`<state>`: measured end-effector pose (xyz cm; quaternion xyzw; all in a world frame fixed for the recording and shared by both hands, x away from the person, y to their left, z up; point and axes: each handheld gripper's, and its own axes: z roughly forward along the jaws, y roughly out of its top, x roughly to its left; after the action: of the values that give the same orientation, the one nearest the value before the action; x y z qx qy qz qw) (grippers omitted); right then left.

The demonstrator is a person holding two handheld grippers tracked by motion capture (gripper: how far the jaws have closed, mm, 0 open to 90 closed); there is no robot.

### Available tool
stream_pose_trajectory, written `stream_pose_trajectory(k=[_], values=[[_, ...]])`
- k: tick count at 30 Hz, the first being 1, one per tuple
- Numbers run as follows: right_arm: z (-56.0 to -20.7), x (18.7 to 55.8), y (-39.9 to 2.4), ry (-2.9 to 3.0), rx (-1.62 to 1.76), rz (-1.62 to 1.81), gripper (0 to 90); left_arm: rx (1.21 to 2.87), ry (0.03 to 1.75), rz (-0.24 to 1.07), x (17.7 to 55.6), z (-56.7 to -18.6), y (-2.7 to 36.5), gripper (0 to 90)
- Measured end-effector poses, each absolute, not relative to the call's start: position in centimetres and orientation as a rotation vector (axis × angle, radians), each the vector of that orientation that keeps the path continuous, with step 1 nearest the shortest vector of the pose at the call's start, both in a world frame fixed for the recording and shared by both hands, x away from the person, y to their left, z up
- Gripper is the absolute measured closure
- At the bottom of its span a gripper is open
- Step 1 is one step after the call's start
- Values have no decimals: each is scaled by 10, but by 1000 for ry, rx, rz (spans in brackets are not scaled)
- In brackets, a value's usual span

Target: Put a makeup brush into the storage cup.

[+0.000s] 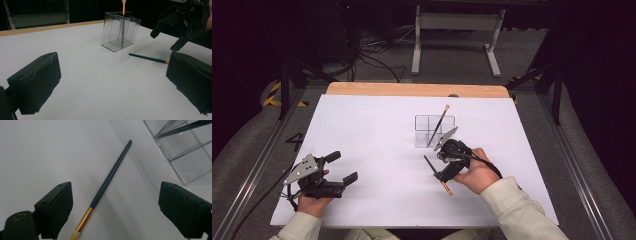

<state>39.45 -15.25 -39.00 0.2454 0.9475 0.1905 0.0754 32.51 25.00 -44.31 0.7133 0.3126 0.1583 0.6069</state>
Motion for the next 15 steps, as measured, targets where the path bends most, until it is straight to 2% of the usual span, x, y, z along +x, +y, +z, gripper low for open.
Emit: stream_pose_trajectory(k=[15], values=[[-406,394,-147,2889,721,499,270,1644,724,361,325,-443,250,3]])
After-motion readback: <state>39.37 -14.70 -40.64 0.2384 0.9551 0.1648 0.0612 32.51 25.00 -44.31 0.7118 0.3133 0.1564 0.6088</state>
